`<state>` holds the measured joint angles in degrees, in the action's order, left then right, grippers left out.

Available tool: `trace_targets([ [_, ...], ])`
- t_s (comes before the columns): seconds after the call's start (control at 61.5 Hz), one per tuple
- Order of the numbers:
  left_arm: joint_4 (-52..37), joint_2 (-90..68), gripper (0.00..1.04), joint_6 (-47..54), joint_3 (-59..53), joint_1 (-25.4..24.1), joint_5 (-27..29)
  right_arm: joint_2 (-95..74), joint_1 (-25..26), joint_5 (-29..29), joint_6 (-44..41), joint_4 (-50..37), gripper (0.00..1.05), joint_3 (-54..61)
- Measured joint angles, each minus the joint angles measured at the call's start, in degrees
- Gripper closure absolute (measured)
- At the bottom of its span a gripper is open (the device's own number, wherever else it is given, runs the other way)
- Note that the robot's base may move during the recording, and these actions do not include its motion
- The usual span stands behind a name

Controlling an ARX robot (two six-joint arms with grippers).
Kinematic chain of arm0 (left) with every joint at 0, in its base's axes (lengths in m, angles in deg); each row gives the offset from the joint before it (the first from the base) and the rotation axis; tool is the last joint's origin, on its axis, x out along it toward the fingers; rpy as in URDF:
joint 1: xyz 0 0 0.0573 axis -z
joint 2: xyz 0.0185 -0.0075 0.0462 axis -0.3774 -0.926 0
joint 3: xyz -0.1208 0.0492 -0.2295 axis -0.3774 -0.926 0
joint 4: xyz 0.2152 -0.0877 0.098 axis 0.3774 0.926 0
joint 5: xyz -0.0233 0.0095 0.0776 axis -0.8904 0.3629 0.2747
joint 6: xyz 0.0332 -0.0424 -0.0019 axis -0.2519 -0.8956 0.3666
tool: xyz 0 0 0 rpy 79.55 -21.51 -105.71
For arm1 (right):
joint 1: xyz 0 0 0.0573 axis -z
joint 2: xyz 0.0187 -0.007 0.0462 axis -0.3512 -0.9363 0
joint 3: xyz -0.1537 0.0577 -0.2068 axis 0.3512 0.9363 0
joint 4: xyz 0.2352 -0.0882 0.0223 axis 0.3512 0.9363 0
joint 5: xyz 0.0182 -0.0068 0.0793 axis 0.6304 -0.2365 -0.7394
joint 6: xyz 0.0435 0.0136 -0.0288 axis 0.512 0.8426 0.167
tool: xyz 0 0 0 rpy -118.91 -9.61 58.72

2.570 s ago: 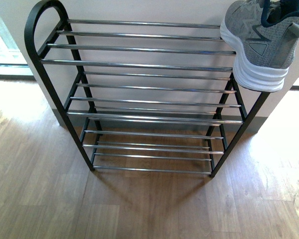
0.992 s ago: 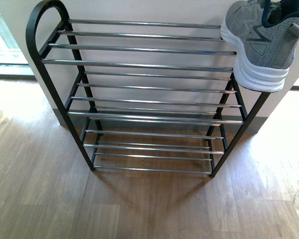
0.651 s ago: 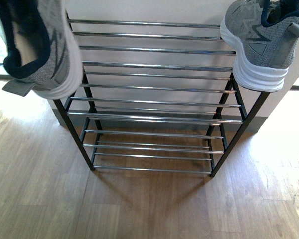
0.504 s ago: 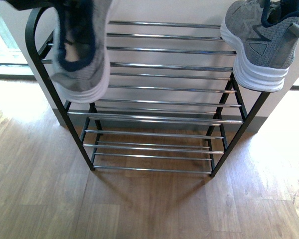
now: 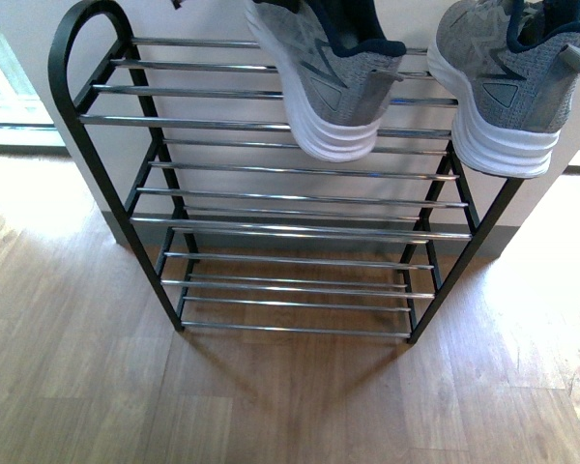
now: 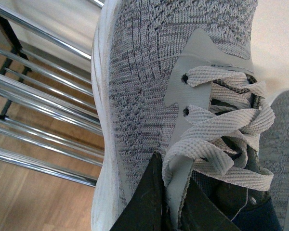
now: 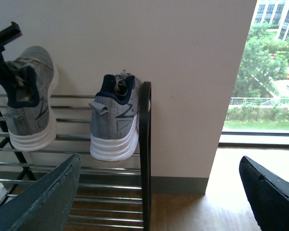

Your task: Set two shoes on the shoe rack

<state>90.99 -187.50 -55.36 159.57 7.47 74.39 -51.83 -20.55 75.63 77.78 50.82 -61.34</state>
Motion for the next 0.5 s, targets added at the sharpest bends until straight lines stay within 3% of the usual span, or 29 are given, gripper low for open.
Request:
trace_targets([
  [0.26, 9.7, -11.6, 1.03, 5.5, 18.8, 3.7, -7.4, 0.0, 0.0, 0.0, 0.0, 0.0, 0.09, 0.0],
  [0.504, 13.8, -18.0, 1.03, 7.9, 30.1, 4.3, -8.6, 0.0, 0.0, 0.0, 0.0, 0.0, 0.09, 0.0],
])
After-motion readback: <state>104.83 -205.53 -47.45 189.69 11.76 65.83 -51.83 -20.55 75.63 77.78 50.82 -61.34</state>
